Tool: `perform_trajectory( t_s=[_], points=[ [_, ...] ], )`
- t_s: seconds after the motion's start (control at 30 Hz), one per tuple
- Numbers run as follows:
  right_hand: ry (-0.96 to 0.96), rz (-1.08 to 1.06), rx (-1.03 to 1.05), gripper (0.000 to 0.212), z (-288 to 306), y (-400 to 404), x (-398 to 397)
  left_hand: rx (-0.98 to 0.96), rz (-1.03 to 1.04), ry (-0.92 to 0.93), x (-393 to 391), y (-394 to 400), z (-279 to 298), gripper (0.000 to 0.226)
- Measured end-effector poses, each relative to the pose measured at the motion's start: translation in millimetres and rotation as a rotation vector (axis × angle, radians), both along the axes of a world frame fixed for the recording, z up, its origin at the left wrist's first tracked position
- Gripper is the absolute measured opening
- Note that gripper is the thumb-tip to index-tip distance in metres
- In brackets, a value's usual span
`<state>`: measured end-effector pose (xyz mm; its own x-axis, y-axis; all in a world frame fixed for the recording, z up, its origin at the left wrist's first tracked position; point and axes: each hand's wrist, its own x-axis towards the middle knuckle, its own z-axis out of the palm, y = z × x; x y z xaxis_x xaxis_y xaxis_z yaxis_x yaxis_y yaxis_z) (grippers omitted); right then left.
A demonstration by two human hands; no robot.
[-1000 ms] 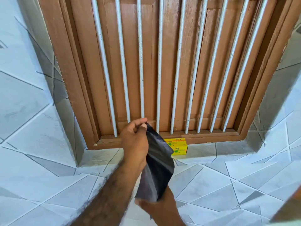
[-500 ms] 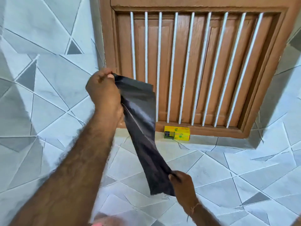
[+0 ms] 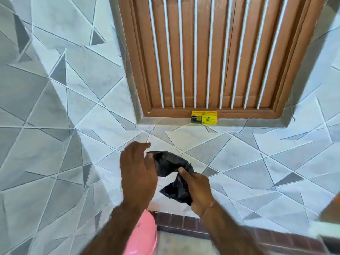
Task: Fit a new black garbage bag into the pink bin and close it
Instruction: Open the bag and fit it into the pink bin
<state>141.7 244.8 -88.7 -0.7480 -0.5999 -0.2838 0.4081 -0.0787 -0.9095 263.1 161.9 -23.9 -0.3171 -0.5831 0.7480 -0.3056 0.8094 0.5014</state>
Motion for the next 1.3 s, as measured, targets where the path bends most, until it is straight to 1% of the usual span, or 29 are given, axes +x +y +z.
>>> perform_trajectory(
  t_s=[0.03,0.07,0.1,0.13,0.2,0.23,0.27,0.33,0.43,0.5,0.57,0.6,0.63,0.67,0.7,0.73,0.77,0.8,0.87,0.9,0.93,0.97,1.0,1.03,1.1,1.13,1.17,1.23,1.3],
  points=[
    [0.009,-0.003,-0.016,0.015,0.2,0.0,7.3,0.018,-0.111,-0.045,9.1,14.1,-3.0,0.02],
    [0.028,0.009,-0.016,0.016,1.1,-0.3,18.4,0.061,-0.235,-0.137,22.3,26.1,-6.1,0.016],
    [0.038,0.029,-0.021,0.017,1.6,-0.6,26.9,0.113,-0.345,-0.249,32.4,33.4,-11.4,0.017],
    [0.045,0.048,-0.016,0.016,2.9,-0.5,38.6,0.162,-0.414,-0.353,45.0,38.1,-18.1,0.022],
    [0.028,0.114,-0.019,0.014,4.5,1.4,58.9,0.278,-0.399,-0.498,67.9,37.1,-38.8,0.036],
    [0.03,0.144,-0.024,0.014,2.4,1.0,72.9,0.324,-0.357,-0.517,85.4,34.4,-46.5,0.039],
    [0.046,0.163,-0.015,0.012,2.4,0.5,84.8,0.348,-0.326,-0.497,98.6,31.1,-52.4,0.039],
    [0.076,0.151,0.002,0.013,0.1,0.9,118.7,0.394,-0.294,-0.437,133.4,28.5,-57.5,0.038],
    [-0.015,0.166,-0.058,0.017,-4.9,-0.1,167.9,0.539,-0.261,-0.302,173.8,27.9,-60.6,0.035],
    [-0.066,0.139,-0.05,0.029,-11.7,-0.1,196.2,0.656,-0.255,-0.208,198.8,28.6,-64.3,0.037],
    [-0.086,0.098,-0.02,0.049,-15.3,1.9,216.5,0.746,-0.21,-0.125,218.9,27.0,-68.2,0.038],
    [-0.096,0.076,0.001,0.051,-16.0,5.3,221.0,0.804,-0.159,-0.067,227.3,24.0,-67.3,0.036],
    [-0.104,0.031,0.017,0.044,-16.4,12.1,225.8,0.889,-0.102,0.03,238.2,19.9,-64.8,0.032],
    [-0.088,-0.008,0.037,0.036,-18.8,19.8,225.8,1.007,-0.054,0.173,245.3,14.3,-60.5,0.027],
    [-0.024,-0.039,0.079,0.031,-21.0,27.9,227.0,1.14,-0.031,0.342,252.0,8.5,-55.3,0.024],
    [0.087,-0.06,0.161,0.028,-23.5,36.5,230.6,1.261,-0.038,0.491,260.0,5.0,-49.3,0.024],
    [0.212,-0.053,0.259,0.028,-28.2,44.9,234.9,1.342,-0.068,0.582,265.8,4.2,-44.6,0.026],
    [0.35,-0.006,0.371,0.03,-32.8,50.5,240.3,1.381,-0.104,0.617,269.3,5.7,-40.3,0.028],
    [0.637,0.103,0.61,0.024,-40.3,58.1,254.6,1.38,-0.136,0.595,267.9,13.5,-37.0,0.028],
    [0.764,0.072,0.642,0.018,-40.3,60.6,259.6,1.342,-0.12,0.571,264.8,18.0,-37.5,0.028],
    [0.858,0.0,0.582,0.015,-37.1,62.2,263.1,1.289,-0.096,0.529,260.6,22.3,-37.3,0.027],
    [0.916,-0.043,0.471,0.014,-28.4,64.6,265.9,1.243,-0.073,0.491,257.2,28.7,-34.2,0.026],
    [0.93,-0.03,0.374,0.015,-17.4,64.3,267.6,1.207,-0.071,0.453,253.3,33.9,-30.7,0.024],
    [0.899,0.043,0.305,0.016,-3.2,63.2,271.5,1.18,-0.085,0.427,249.8,38.8,-27.6,0.023],
    [0.815,0.252,0.228,0.015,19.0,61.7,276.5,1.162,-0.115,0.389,244.0,51.6,-20.0,0.023],
    [0.792,0.308,0.198,0.015,24.3,60.2,276.4,1.163,-0.134,0.391,240.8,57.5,-17.2,0.022],
    [0.782,0.308,0.176,0.019,26.1,58.1,275.2,1.161,-0.154,0.405,239.2,62.5,-14.4,0.02],
    [0.706,0.234,0.152,0.024,25.9,56.4,269.4,1.157,-0.175,0.421,238.4,69.2,-12.1,0.018],
    [0.561,0.206,0.101,0.018,27.1,59.7,263.0,1.167,-0.234,0.438,240.3,73.1,-13.0,0.02]
  ],
)
